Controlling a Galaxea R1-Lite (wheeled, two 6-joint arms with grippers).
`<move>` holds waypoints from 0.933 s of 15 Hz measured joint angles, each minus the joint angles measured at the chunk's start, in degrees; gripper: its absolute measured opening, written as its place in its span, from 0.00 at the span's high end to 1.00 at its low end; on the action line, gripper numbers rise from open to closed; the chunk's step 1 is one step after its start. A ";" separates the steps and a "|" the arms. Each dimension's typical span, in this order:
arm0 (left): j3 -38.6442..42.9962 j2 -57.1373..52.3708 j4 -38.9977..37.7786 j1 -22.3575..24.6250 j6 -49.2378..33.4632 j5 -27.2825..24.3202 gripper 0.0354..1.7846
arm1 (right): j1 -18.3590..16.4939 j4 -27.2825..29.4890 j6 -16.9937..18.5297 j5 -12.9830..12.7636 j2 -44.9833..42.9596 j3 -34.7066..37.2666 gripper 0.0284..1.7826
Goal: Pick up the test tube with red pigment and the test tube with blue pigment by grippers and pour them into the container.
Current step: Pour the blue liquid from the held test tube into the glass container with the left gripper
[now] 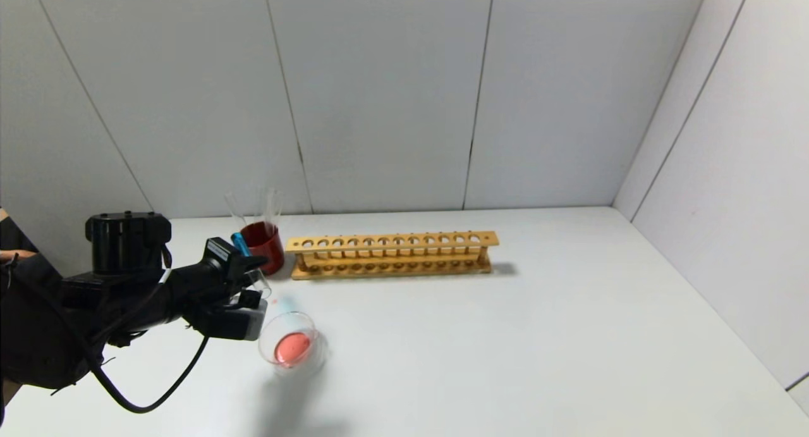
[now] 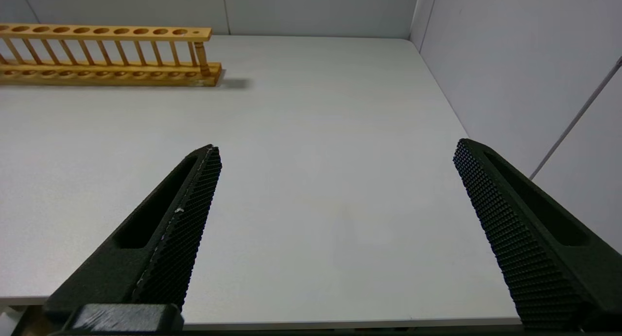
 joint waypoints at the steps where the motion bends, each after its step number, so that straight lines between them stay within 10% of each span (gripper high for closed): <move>1: 0.00 0.28 0.00 -0.07 1.35 -0.09 0.84 | 0.00 0.00 0.00 -0.02 0.00 0.00 0.02; 14: -2.44 2.93 0.30 -2.56 9.96 0.27 0.84 | 0.00 0.00 0.00 -0.02 0.00 0.00 0.02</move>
